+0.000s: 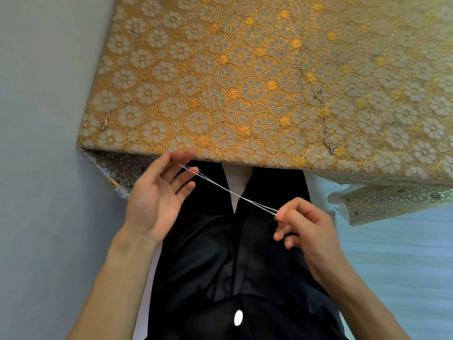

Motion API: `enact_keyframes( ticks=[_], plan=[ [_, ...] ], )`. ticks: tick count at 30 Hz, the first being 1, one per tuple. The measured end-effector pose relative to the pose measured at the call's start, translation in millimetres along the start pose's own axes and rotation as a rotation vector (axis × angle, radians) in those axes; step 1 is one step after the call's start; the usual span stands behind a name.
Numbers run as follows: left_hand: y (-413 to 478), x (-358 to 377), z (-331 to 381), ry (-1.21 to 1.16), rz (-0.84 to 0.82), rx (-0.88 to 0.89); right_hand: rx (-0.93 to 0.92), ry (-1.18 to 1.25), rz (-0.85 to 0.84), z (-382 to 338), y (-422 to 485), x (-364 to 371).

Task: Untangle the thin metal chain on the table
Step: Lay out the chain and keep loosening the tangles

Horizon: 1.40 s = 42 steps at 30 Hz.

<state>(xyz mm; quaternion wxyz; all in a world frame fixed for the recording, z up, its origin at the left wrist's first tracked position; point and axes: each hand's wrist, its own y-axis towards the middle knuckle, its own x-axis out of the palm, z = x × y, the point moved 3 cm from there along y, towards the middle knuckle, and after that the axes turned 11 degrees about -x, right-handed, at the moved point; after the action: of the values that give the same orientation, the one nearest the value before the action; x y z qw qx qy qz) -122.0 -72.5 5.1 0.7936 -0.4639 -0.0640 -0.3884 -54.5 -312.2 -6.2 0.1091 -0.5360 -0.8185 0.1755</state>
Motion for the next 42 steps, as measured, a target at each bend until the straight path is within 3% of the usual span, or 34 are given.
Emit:
enact_keyframes(
  ticks=[5, 18, 26, 33, 39, 42],
  plan=[
    [-1, -5, 5, -0.056, 0.012, -0.046, -0.109, -0.063, 0.033, -2, 2, -7],
    [10, 12, 27, 0.017, -0.089, -0.117, -0.154, -0.17, -0.084, 2, 3, -9],
    [28, 40, 67, 0.263, -0.177, -0.031, -0.176, -0.302, -0.137, 1, 2, -6],
    [50, 49, 93, 0.577, -0.067, 0.043, -0.212, -0.36, -0.042, -6, 4, -6],
    [52, 68, 120, 1.131, -0.04, 0.307, -0.306, -0.555, -0.025, -12, 10, -10],
    [44, 90, 135, 1.257, -0.028, 0.497, -0.38, -0.606, -0.013, -19, 15, -9]
  ],
)
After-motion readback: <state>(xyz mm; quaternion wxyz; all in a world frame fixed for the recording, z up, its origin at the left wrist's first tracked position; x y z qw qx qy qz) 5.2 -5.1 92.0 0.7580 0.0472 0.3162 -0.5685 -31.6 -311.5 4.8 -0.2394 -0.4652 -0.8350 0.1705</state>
